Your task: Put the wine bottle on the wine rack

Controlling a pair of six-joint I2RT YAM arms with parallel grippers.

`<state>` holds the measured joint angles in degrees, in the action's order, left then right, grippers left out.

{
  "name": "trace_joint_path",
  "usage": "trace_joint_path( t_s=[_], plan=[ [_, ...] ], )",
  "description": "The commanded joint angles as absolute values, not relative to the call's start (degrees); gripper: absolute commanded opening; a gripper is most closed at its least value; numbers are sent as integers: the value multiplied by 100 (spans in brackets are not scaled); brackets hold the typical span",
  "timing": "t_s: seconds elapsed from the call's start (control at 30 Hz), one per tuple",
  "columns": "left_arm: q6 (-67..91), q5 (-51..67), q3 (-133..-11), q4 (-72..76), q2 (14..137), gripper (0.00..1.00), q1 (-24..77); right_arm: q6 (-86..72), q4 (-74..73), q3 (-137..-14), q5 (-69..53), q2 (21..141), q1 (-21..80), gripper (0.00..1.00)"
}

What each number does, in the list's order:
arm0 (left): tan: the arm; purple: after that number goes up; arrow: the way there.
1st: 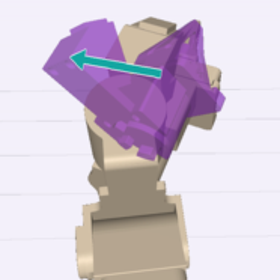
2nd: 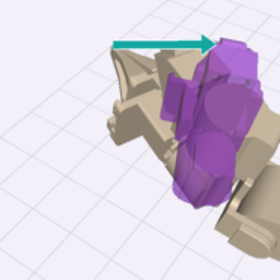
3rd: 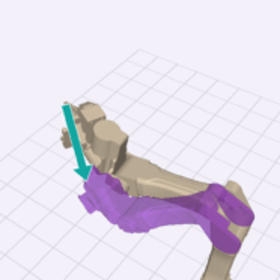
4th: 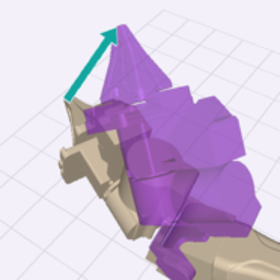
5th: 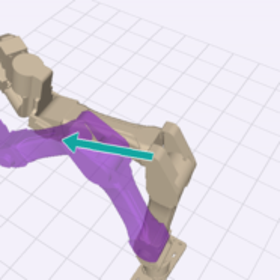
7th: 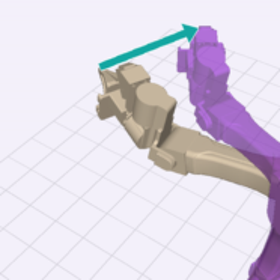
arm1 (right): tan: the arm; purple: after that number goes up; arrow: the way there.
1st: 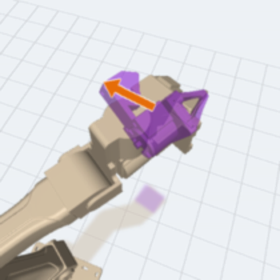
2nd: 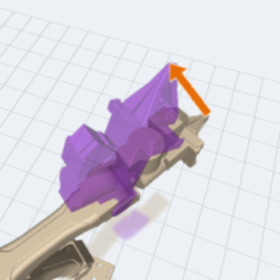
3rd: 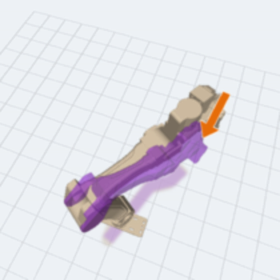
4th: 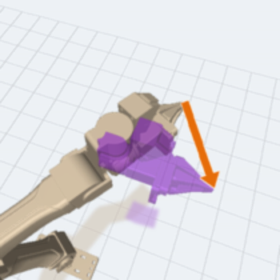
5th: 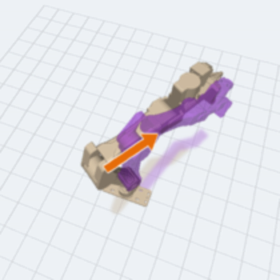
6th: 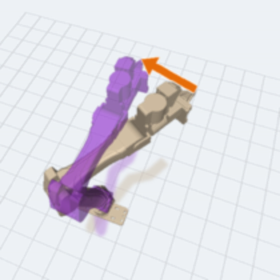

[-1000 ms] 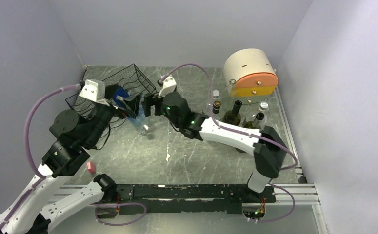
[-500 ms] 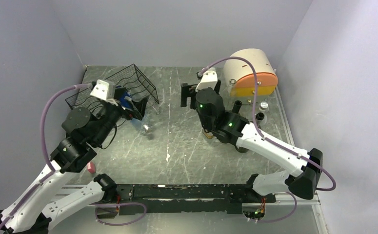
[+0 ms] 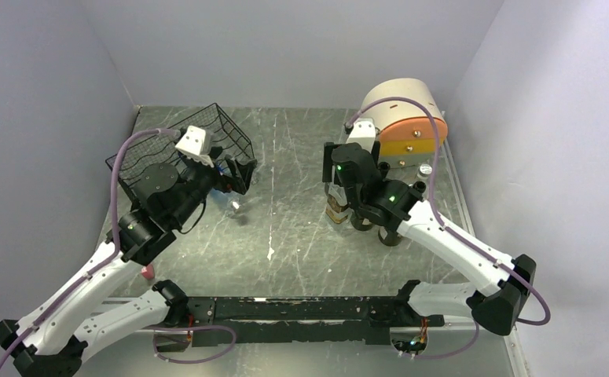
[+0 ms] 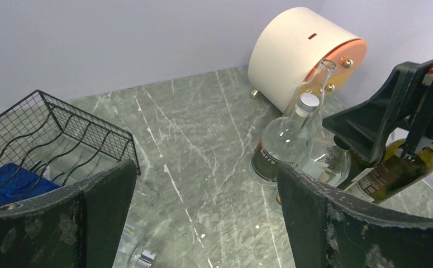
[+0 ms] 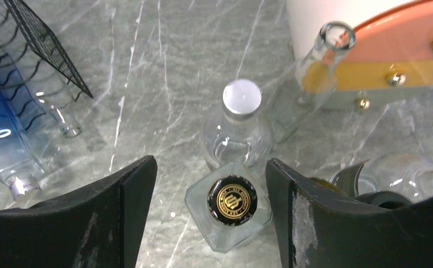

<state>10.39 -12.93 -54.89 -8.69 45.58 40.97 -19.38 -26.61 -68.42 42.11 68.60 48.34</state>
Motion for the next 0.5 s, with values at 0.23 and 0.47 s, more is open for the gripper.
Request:
trace_joint_path(
  t_s=[0.23,0.47],
  plan=[
    [1213,-848,-5390,-405,4805,100,4098,-2064,-2694,-6368,4037,6699,4713,47],
    [1161,-326,-4997,-139,4928,100,4101,-1986,-2849,-6611,3820,6756,4625,0]
  ],
)
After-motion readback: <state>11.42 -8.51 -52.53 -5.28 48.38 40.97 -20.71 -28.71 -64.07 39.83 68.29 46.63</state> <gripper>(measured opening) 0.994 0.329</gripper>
